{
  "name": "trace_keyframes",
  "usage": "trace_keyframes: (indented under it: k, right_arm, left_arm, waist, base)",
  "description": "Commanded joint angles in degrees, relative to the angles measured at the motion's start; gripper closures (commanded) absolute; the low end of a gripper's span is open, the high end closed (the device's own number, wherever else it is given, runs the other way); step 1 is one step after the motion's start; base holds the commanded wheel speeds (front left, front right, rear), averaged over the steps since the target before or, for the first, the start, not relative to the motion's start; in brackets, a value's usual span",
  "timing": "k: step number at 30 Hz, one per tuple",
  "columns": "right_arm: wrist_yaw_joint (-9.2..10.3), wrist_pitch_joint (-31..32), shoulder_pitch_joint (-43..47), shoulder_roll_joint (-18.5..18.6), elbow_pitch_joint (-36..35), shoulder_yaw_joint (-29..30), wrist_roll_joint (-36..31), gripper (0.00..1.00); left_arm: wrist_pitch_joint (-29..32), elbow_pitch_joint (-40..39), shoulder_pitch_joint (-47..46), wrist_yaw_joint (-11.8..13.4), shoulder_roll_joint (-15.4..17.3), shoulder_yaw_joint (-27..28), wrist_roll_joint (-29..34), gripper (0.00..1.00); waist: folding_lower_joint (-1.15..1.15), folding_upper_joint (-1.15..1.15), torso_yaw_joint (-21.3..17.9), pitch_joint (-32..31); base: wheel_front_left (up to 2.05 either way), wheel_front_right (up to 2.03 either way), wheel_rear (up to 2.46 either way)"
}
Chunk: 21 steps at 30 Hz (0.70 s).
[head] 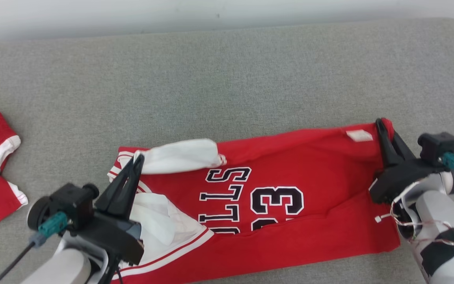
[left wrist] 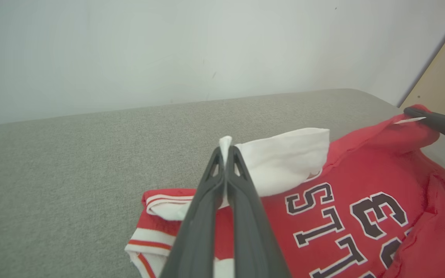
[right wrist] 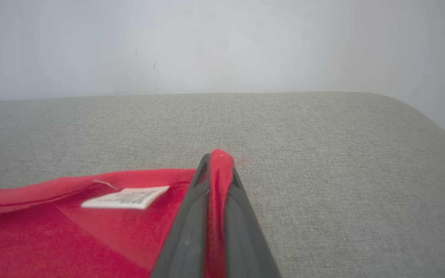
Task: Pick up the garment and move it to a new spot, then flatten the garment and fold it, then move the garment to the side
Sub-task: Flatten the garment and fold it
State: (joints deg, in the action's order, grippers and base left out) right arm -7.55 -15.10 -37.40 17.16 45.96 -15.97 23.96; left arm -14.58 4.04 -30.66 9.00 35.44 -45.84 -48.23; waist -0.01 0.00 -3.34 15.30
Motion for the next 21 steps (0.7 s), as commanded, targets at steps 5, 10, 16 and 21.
trace_keyframes:
  k: [5, 10, 16, 21]
  right_arm:
    - [0.09, -0.03, 5.88, 0.64, -4.81, 2.28, -0.11, 1.0]
    - [0.09, -0.04, 9.9, 0.49, -8.3, 3.83, -0.08, 1.0]
    - [0.09, -0.04, 14.19, 0.63, -12.41, 4.94, 0.06, 0.99]
    - [0.09, -0.04, 17.1, 0.96, -15.43, 6.05, -0.32, 0.0]
  left_arm:
    - [-0.63, -1.58, 5.59, 1.15, -0.19, 2.07, 0.92, 1.0]
    - [-0.6, -2.59, 10.61, 2.04, -1.66, 5.06, 1.92, 1.0]
    - [-0.62, -2.06, 16.81, 1.08, -4.42, 8.74, 3.34, 1.0]
    - [-0.63, -1.5, 19.75, 0.83, -6.77, 11.8, 5.02, 0.0]
  waist:
    - [0.01, 0.0, 0.44, -1.78]
    - [0.01, 0.0, 0.46, -2.8]
    - [0.01, 0.0, 0.72, -4.24]
    - [0.01, 0.0, 0.89, -5.73]
  base:
    - [0.0, 0.0, 0.0]
    - [0.0, 0.0, 0.0]
    - [0.0, 0.0, 0.0]
    - [0.0, 0.0, 0.0]
